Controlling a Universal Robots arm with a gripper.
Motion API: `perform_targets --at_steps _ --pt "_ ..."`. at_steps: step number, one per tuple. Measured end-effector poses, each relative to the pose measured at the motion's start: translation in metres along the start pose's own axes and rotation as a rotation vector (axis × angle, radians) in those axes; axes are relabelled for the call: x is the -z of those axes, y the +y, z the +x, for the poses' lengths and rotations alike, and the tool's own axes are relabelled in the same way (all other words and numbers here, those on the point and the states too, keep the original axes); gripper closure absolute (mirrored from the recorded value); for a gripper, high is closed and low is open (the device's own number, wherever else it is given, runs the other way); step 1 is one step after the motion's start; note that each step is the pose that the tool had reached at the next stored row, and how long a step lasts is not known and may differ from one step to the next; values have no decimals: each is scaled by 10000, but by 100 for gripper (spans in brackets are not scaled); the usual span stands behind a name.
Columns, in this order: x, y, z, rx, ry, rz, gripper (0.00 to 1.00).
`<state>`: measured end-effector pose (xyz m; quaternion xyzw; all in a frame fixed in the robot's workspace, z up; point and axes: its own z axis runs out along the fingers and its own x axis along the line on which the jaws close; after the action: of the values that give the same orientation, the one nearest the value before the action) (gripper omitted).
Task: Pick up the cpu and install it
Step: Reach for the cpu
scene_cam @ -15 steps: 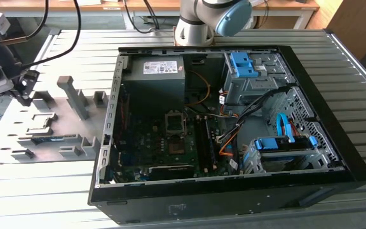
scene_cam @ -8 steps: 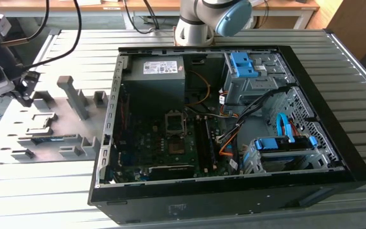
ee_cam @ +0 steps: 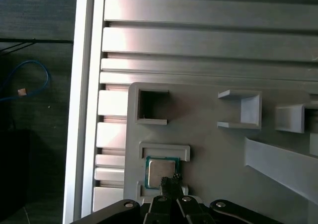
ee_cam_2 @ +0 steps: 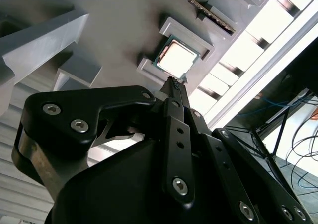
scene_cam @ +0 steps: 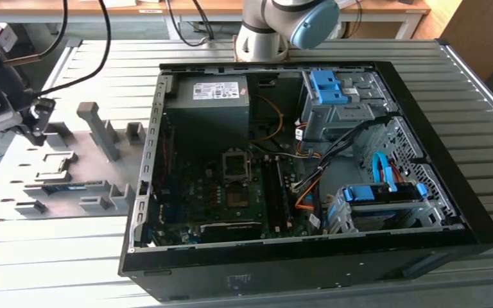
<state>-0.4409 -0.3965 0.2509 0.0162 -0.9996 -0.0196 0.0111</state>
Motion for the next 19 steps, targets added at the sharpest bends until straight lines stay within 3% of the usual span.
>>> perform_targets --at_steps 8,14,15,17,19 --pt "-53 -2 -1 0 0 0 90" --pt "-142 -5 -2 -1 0 14 90" --pt "-149 -5 -2 -3 3 75 90" --pt "-160 -1 -3 -6 11 284 90" --pt "-177 8 -2 -8 10 337 90"
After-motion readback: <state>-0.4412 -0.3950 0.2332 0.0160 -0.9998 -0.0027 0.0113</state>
